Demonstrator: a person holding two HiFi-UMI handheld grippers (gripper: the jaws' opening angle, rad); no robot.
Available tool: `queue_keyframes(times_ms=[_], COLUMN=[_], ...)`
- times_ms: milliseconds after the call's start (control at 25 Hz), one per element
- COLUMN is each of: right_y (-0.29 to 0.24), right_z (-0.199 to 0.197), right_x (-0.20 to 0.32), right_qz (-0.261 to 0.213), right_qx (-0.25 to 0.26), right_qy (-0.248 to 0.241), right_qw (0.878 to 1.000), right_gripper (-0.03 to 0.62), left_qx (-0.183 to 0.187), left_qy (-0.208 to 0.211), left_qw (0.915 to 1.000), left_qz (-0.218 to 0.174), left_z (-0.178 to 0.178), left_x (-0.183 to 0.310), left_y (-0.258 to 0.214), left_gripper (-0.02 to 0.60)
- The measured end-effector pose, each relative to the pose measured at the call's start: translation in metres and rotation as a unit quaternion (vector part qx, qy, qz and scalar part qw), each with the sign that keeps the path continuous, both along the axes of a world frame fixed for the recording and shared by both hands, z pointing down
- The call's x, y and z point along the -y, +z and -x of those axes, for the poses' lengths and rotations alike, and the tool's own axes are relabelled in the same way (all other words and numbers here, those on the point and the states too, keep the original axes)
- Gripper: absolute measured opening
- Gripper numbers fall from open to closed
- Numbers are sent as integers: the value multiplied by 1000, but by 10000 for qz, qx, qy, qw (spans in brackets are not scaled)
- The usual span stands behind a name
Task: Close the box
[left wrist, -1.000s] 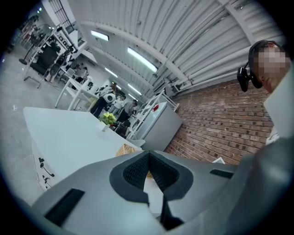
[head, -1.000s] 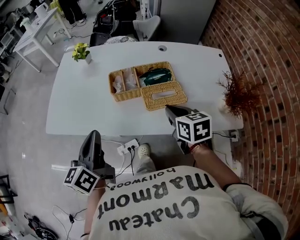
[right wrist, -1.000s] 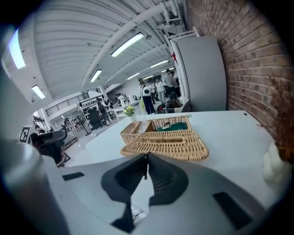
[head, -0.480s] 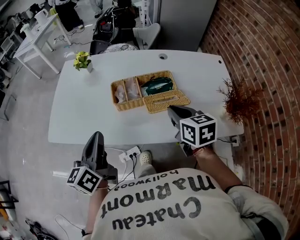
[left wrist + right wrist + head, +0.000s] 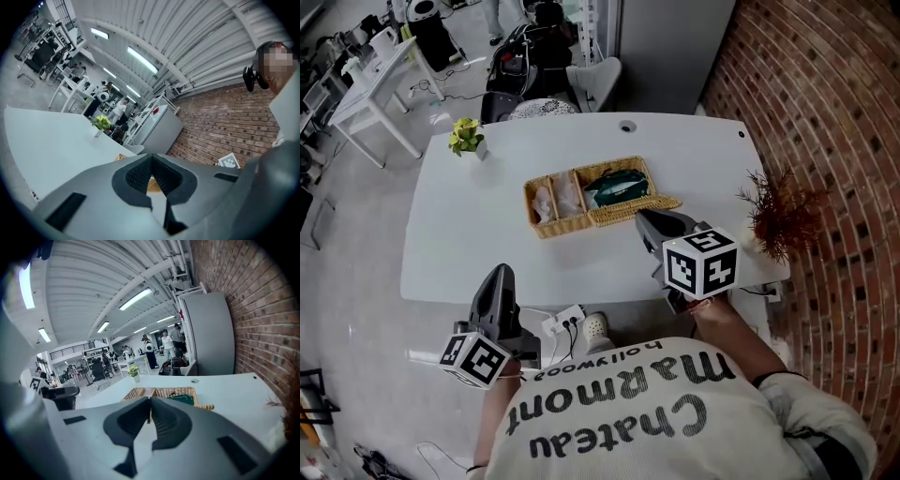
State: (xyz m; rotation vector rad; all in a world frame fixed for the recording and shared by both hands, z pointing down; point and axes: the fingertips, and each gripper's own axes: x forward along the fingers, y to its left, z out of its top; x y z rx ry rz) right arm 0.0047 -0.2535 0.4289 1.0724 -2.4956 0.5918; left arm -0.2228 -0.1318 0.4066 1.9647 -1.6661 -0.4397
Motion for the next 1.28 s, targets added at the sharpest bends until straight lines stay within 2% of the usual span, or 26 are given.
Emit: queue_keyframes(times_ms=[480,960,1280], right_y=[-16,-23,-22], right_z=[12,25,35], right_x=[27,64,90], right_qz=[-154,-238,-307], right_qx=[21,80,25], right_qy=[-9,244,424], right_qw=[9999,9994,9986], right_gripper=[25,25,25], left_qx=[-18,10,40], left_qy=[63,278,257], left_qw=[9999,9992,9992], left_qz=[-141,-280,-319], left_z=[15,35,56], left_x=[31,74,92], left_y=[-13,-23,-22], left_gripper=[0,0,0])
